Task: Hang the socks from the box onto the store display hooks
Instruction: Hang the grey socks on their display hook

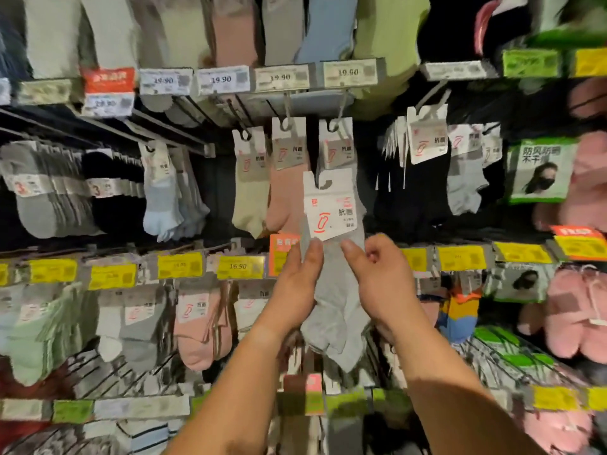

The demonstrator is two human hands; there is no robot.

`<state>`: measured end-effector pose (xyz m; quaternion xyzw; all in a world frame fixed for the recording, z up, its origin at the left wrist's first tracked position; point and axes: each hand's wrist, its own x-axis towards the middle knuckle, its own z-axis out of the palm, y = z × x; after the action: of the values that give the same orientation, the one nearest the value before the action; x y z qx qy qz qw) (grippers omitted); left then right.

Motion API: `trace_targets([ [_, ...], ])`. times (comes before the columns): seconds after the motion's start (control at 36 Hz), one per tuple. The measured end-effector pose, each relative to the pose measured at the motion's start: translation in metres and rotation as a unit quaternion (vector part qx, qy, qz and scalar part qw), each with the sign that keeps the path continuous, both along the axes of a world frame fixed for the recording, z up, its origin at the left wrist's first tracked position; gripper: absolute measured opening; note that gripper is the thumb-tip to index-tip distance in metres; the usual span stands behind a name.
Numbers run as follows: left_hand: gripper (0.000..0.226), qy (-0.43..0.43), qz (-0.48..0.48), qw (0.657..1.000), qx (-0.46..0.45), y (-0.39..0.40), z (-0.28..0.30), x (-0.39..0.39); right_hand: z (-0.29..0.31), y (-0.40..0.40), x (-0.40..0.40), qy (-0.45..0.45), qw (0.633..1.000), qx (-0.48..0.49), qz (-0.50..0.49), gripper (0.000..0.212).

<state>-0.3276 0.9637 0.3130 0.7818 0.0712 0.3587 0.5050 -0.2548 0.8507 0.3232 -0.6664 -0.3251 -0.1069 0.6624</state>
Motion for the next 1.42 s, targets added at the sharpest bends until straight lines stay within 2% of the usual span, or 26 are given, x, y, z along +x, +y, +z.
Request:
trace_targets([
  [0.08, 0.034, -0.019, 0.002, 1.0, 0.002, 0.022, 0.016, 0.004, 0.013, 0.011, 0.003, 0.016, 0.999, 0.039, 0.023, 0.036],
  [0.17, 0.035, -0.024, -0.024, 0.999, 0.013, 0.035, 0.025, 0.012, 0.027, 0.021, 0.002, 0.05, 0.994, 0.089, 0.048, 0.021],
  [0.19, 0.038, -0.032, -0.023, 0.999, 0.011, 0.038, 0.027, 0.017, 0.032, 0.024, 0.002, 0.069, 0.989, 0.111, 0.066, 0.016],
  [0.22, 0.038, -0.05, -0.029, 0.998, -0.022, 0.04, 0.03, 0.021, 0.036, 0.028, 0.001, 0.083, 0.985, 0.126, 0.08, 0.02],
  [0.28, 0.029, -0.09, -0.022, 0.994, -0.065, 0.045, 0.035, 0.029, 0.043, 0.036, 0.005, 0.069, 0.99, 0.106, 0.069, 0.027],
  [0.36, 0.021, -0.096, -0.003, 0.992, -0.081, 0.048, 0.04, 0.035, 0.057, 0.04, 0.019, 0.022, 0.998, 0.047, 0.026, 0.025],
  [0.5, 0.038, -0.111, 0.041, 0.987, -0.106, 0.054, 0.049, 0.034, 0.093, 0.026, 0.051, 0.113, 0.982, 0.057, 0.139, 0.024],
  [0.56, 0.04, -0.111, 0.058, 0.987, -0.1, 0.056, 0.053, 0.035, 0.105, 0.022, 0.063, 0.11, 0.983, 0.045, 0.142, 0.026],
  [0.67, 0.025, -0.089, 0.073, 0.989, -0.092, 0.053, 0.059, 0.035, 0.127, 0.025, 0.075, 0.088, 0.986, 0.041, 0.132, 0.027],
  [0.75, 0.032, -0.099, 0.08, 0.989, -0.079, 0.053, 0.06, 0.036, 0.138, 0.031, 0.08, 0.08, 0.987, 0.038, 0.134, 0.029],
  [0.97, 0.032, -0.117, 0.052, 0.981, -0.143, 0.054, 0.054, 0.031, 0.147, 0.041, 0.084, 0.095, 0.977, 0.081, 0.174, 0.024],
  [1.19, 0.026, -0.122, 0.032, 0.978, -0.164, 0.055, 0.056, 0.024, 0.153, 0.042, 0.09, 0.086, 0.982, 0.097, 0.138, 0.027],
  [1.31, 0.023, -0.122, 0.032, 0.978, -0.165, 0.055, 0.057, 0.022, 0.152, 0.048, 0.106, 0.099, 0.984, 0.069, 0.134, 0.028],
  [1.42, 0.03, -0.117, 0.038, 0.979, -0.165, 0.054, 0.061, 0.021, 0.153, 0.068, 0.123, 0.121, 0.989, 0.004, 0.082, 0.027],
])
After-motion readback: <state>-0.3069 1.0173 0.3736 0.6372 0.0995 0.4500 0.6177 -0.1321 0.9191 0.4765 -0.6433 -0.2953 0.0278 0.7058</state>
